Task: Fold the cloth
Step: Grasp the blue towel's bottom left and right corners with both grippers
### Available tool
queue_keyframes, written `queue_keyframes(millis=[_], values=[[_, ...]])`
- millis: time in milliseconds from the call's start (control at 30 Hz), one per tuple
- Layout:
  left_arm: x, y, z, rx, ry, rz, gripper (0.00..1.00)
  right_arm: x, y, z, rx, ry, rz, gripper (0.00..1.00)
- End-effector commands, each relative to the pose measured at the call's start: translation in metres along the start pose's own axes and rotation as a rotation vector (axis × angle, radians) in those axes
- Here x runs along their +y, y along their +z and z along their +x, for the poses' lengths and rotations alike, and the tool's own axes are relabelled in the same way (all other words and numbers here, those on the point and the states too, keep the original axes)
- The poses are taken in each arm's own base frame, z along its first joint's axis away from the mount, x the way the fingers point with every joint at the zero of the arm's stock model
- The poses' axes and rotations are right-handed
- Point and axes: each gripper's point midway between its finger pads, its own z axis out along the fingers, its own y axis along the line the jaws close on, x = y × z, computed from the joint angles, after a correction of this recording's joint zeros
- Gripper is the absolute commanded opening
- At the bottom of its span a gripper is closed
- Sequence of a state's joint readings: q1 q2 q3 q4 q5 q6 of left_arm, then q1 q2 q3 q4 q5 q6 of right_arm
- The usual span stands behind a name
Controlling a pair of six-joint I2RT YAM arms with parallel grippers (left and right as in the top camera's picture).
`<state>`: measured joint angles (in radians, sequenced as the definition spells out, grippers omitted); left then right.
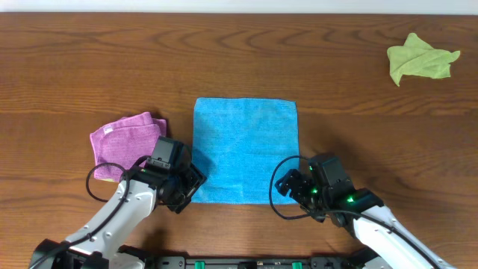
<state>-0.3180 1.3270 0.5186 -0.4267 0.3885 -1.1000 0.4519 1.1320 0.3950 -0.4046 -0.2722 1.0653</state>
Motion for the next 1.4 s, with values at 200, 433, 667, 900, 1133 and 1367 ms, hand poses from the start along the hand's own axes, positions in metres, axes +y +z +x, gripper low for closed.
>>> queue_keyframes(millis=[200,433,667,900,1133,1367], values=[[0.014,0.010,-0.003,-0.011,-0.020,-0.068,0.48,-0.007,0.009,-0.005,-0.004,0.011,0.029,0.94],[0.015,0.010,-0.005,-0.024,-0.018,-0.074,0.19,-0.010,0.015,-0.006,0.003,0.015,0.042,0.85],[0.015,0.010,-0.005,-0.024,-0.015,-0.074,0.06,-0.010,0.015,-0.005,0.004,0.016,0.045,0.59],[0.015,0.010,-0.005,-0.023,-0.015,-0.073,0.06,-0.016,0.018,-0.003,0.014,0.016,0.060,0.61],[0.014,0.010,-0.005,-0.022,-0.015,-0.069,0.06,-0.028,0.027,0.005,0.048,0.014,0.109,0.61],[0.014,0.010,-0.005,-0.022,-0.013,-0.066,0.06,-0.034,0.036,0.015,0.087,-0.010,0.143,0.07]])
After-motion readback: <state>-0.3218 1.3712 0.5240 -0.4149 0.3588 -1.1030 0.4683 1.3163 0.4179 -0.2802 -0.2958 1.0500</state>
